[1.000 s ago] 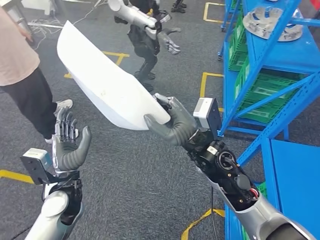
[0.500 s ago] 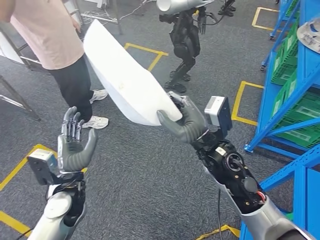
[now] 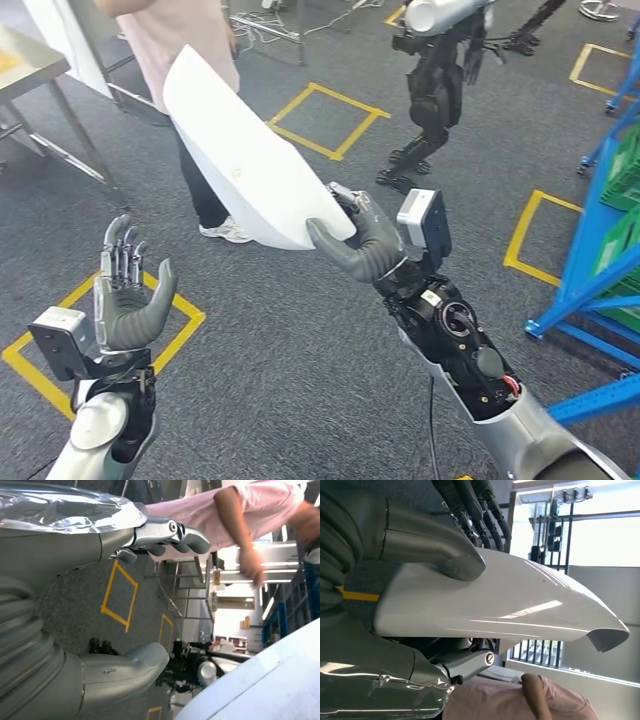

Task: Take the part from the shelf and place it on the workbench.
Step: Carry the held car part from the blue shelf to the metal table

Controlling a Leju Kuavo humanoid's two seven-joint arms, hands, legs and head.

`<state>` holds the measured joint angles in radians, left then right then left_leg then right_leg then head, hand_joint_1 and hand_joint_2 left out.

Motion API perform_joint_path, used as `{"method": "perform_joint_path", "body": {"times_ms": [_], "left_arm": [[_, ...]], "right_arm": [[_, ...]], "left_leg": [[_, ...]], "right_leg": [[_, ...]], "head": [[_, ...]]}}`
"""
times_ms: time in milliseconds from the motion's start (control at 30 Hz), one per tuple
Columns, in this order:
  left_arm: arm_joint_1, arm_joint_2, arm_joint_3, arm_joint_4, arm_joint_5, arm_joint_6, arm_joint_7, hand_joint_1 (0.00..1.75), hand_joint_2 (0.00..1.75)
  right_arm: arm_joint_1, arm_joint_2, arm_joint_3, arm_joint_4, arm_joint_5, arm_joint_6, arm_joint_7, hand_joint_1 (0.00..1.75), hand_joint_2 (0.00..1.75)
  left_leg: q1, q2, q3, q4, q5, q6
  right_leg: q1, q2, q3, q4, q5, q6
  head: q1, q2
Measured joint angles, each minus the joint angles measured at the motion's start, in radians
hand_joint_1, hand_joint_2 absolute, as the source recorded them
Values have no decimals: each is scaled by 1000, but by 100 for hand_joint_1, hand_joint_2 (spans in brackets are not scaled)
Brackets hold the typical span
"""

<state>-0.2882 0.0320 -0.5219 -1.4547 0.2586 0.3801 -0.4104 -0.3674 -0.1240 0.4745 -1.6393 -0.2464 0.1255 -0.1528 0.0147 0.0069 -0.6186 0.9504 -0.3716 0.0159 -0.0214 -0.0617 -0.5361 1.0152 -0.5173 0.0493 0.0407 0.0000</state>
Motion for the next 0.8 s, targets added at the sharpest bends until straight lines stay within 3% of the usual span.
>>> {"method": "perform_joint_path", "body": {"times_ms": [67, 100, 133, 167, 200, 267, 333, 400, 433, 500, 567, 633, 667, 700, 800], "left_arm": [[-1, -1, 0, -1, 0, -6, 0, 0, 175], [-1, -1, 0, -1, 0, -7, 0, 0, 175], [-1, -2, 0, -1, 0, -8, 0, 0, 175], [-1, -2, 0, -1, 1, -9, 0, 0, 175], [-1, -2, 0, -1, 1, -11, 0, 0, 175], [-3, -2, 0, -1, 3, -15, -3, 0, 175], [-6, -2, 0, -1, 6, -18, -7, 0, 175], [-7, -2, 0, -2, 8, -20, -9, 0, 175], [-7, -1, 0, -2, 8, -21, -9, 0, 175], [-12, 0, 1, -3, 8, -23, -10, 0, 175], [-18, 0, 1, -3, 10, -25, -9, 0, 175], [-20, 0, 1, -3, 10, -25, -8, 0, 175], [-20, 0, 1, -3, 11, -26, -7, 0, 175], [-20, 1, 1, -3, 11, -26, -7, 0, 175], [-27, 1, 1, -4, 11, -26, -6, 0, 175]], "right_arm": [[0, 0, -4, 8, -2, 0, -3, 175, 175], [1, 0, -5, 12, -2, 1, -3, 175, 175], [1, 0, -5, 17, -3, 1, -3, 175, 175], [1, 0, -6, 21, -3, 2, -3, 175, 175], [1, 0, -7, 24, -3, 2, -4, 175, 175], [0, 0, -10, 29, -3, 2, -4, 175, 175], [-1, 0, -12, 33, -4, 1, -5, 175, 175], [-2, 0, -12, 35, -4, 0, -5, 175, 175], [-2, 0, -12, 36, -4, 0, -5, 175, 175], [-5, 0, -12, 37, -4, 0, -6, 175, 175], [-6, 0, -12, 39, -4, 0, -4, 175, 175], [-6, 0, -12, 40, -4, -1, -2, 175, 175], [-6, 0, -12, 41, -4, -1, -1, 175, 175], [-6, 0, -11, 41, -4, -1, -1, 175, 175], [-9, 0, -12, 41, -4, -1, 0, 175, 175]], "left_leg": [[-2, -23, 1, 0, 0, 7], [-3, -37, 1, 1, -1, 8], [-5, -51, 2, 1, -1, 9], [-7, -67, 3, 2, -1, 9], [-7, -82, 5, 3, -2, 9], [-8, -111, 7, 4, -3, 6], [-4, -135, -1, 6, 0, -3], [-1, -160, -10, 4, 7, -18], [-3, -154, -13, 5, 7, -24], [-11, -100, -39, 56, -24, -33], [-9, -35, -107, 189, -87, -40], [-3, -16, -162, 294, -118, -47], [-1, -13, -162, 293, -107, -48], [0, -7, -138, 249, -80, -49], [-6, 52, -25, 45, -6, -37]], "right_leg": [[1, 46, -69, 149, -66, 0], [2, 54, -103, 213, -85, -1], [3, 58, -123, 244, -83, -3], [3, 60, -123, 231, -60, -6], [3, 68, -106, 178, -19, -12], [2, 114, -55, 37, 60, -25], [2, 150, -19, -42, 83, -33], [2, 137, -5, -59, 77, -37], [0, 122, -1, -66, 78, -39], [-5, 93, 8, -77, 83, -46], [-3, 63, 10, -80, 83, -52], [-1, 32, 9, -79, 82, -53], [-1, 18, 9, -79, 81, -52], [-1, 5, 11, -79, 79, -50], [6, -29, 17, -76, 69, -38]], "head": [[16, 0], [22, 0], [27, 0], [29, 0], [31, 0], [35, 0], [37, 0], [39, 0], [39, 0], [24, 0], [7, 0], [-3, 0], [-7, 0], [-12, 0], [-19, 0]]}}
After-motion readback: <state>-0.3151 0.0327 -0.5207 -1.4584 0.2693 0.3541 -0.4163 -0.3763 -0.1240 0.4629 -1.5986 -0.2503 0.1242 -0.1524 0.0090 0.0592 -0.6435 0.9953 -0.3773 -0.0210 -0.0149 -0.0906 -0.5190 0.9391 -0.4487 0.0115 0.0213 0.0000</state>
